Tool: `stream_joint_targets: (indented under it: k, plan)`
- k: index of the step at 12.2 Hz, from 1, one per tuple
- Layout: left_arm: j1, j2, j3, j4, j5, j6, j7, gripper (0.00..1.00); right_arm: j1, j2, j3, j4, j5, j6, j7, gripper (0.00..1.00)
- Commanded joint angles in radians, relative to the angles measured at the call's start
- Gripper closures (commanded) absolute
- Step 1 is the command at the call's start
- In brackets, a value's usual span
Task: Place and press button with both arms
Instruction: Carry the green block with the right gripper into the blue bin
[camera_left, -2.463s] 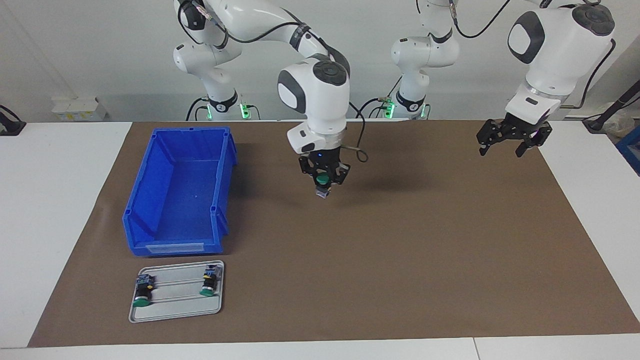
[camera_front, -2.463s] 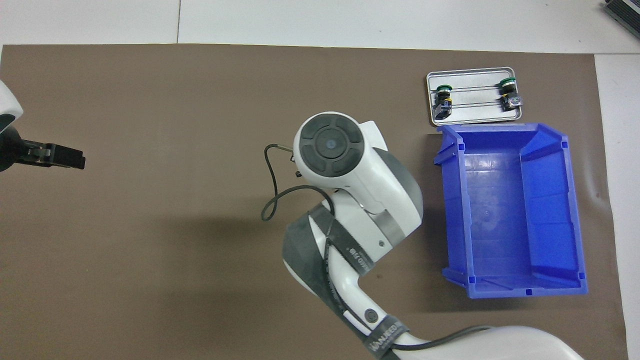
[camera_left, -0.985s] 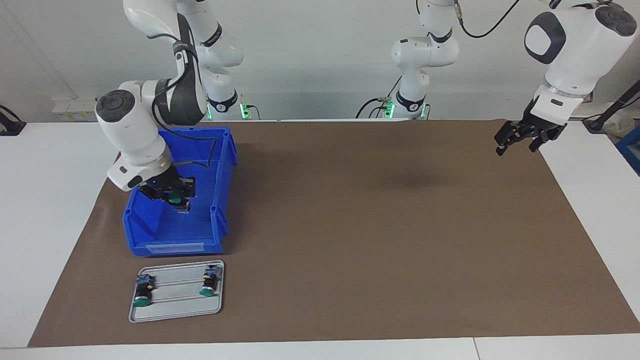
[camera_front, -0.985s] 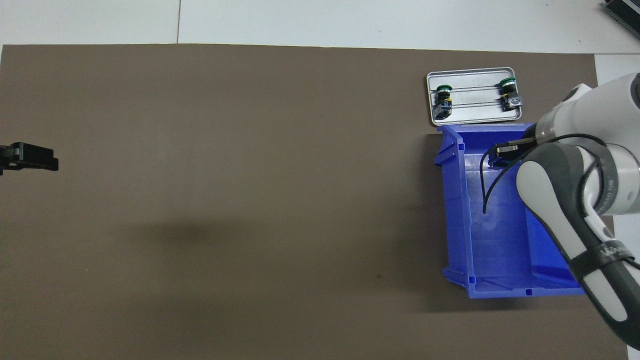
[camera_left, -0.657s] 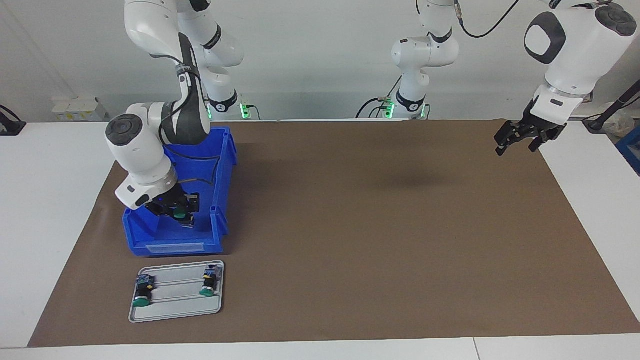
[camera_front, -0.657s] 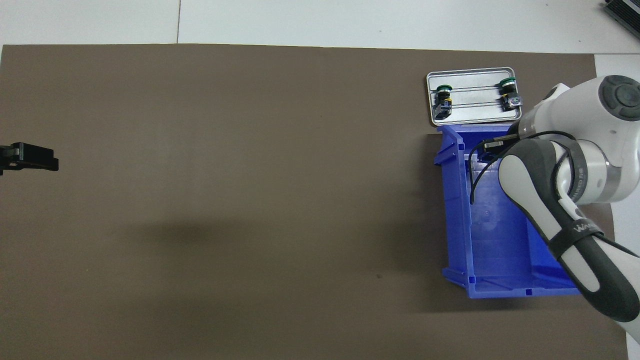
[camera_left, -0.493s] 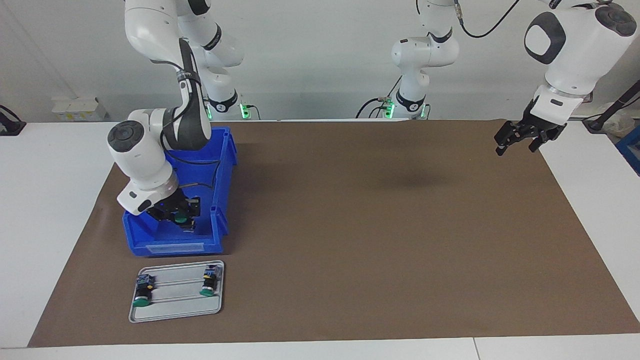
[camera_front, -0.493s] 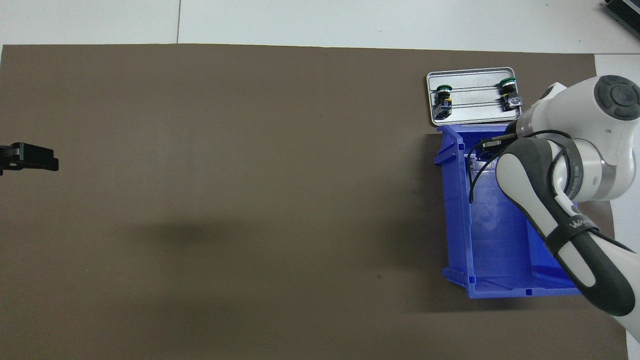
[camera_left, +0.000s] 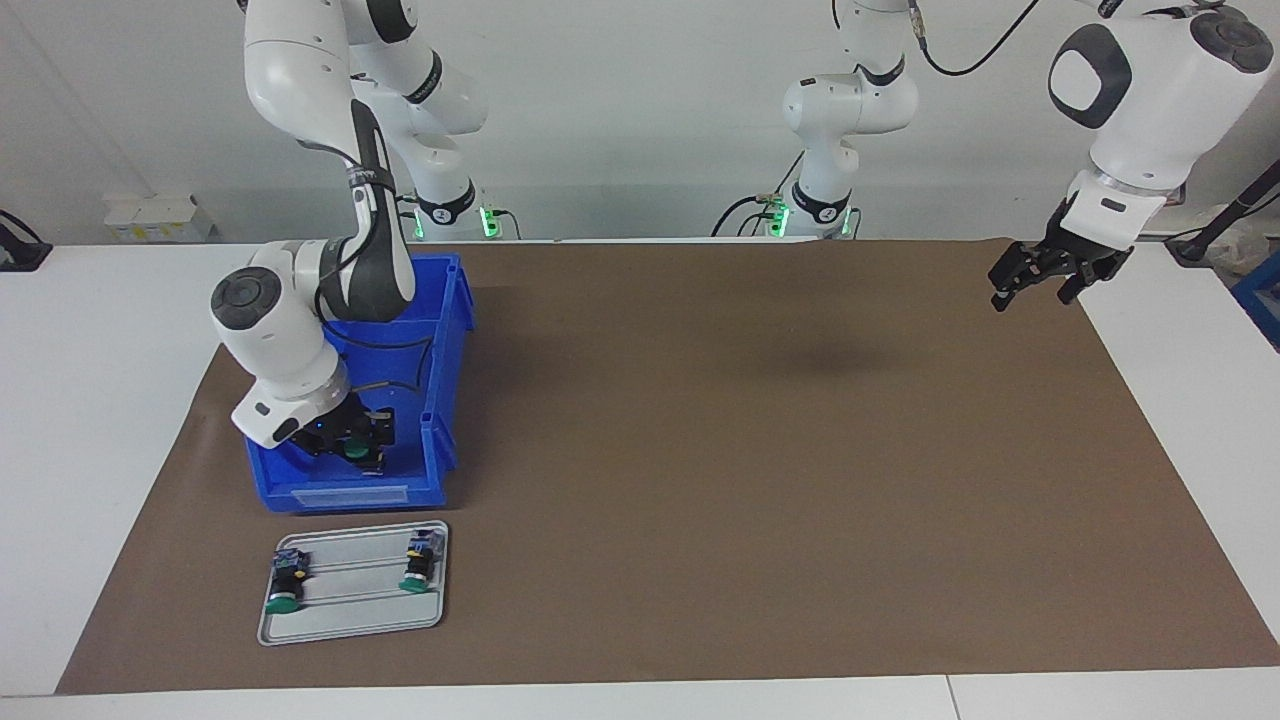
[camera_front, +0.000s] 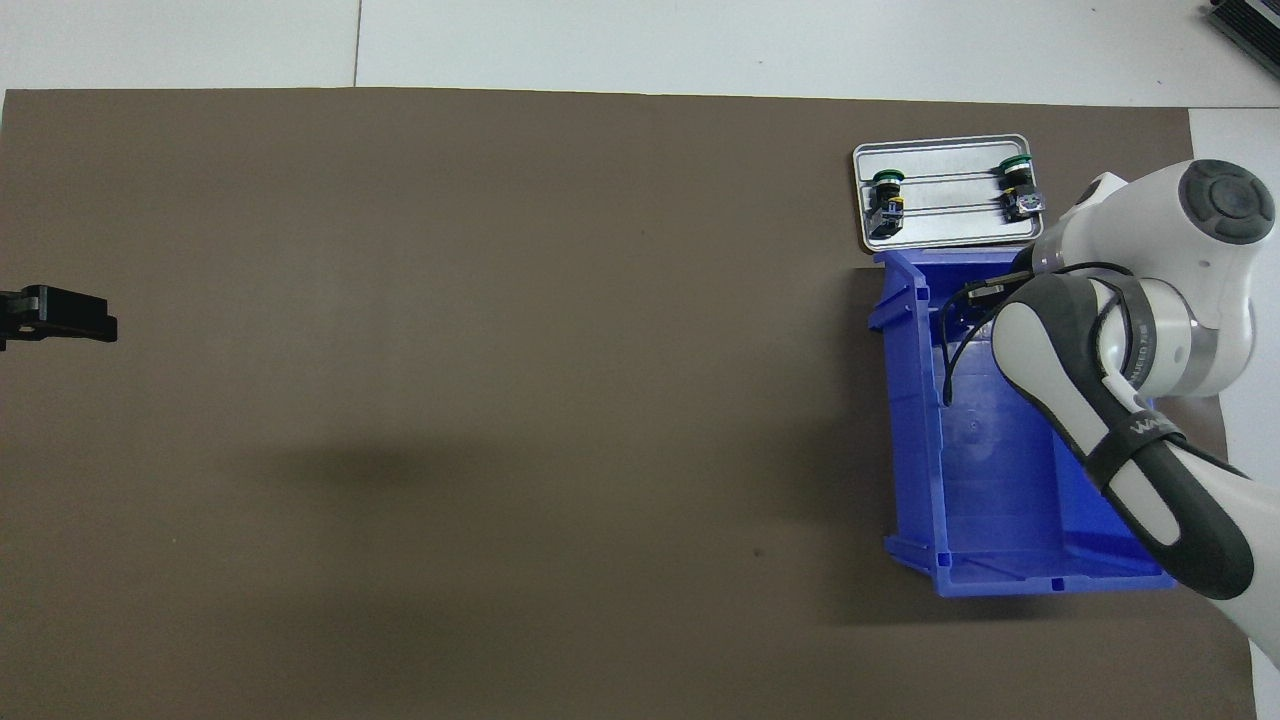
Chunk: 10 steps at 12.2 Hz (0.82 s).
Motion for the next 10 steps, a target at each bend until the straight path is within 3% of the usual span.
stream_joint_targets:
  k: [1,3,10]
  plan:
    - [0.004,-0.028,-0.005,-0.027,0.014,-0.003,-0.009,0.0,-0.019,0.008,0.012,0.006,0.017,0.008,-0.031,0.36]
    - [0.004,-0.028,-0.005,-0.027,0.014,-0.003,-0.009,0.0,-0.014,-0.001,0.012,0.008,0.017,-0.002,-0.006,0.12]
    - [0.004,-0.028,-0.005,-0.027,0.015,-0.003,-0.009,0.0,0.031,-0.198,0.012,0.006,0.017,-0.174,0.251,0.05]
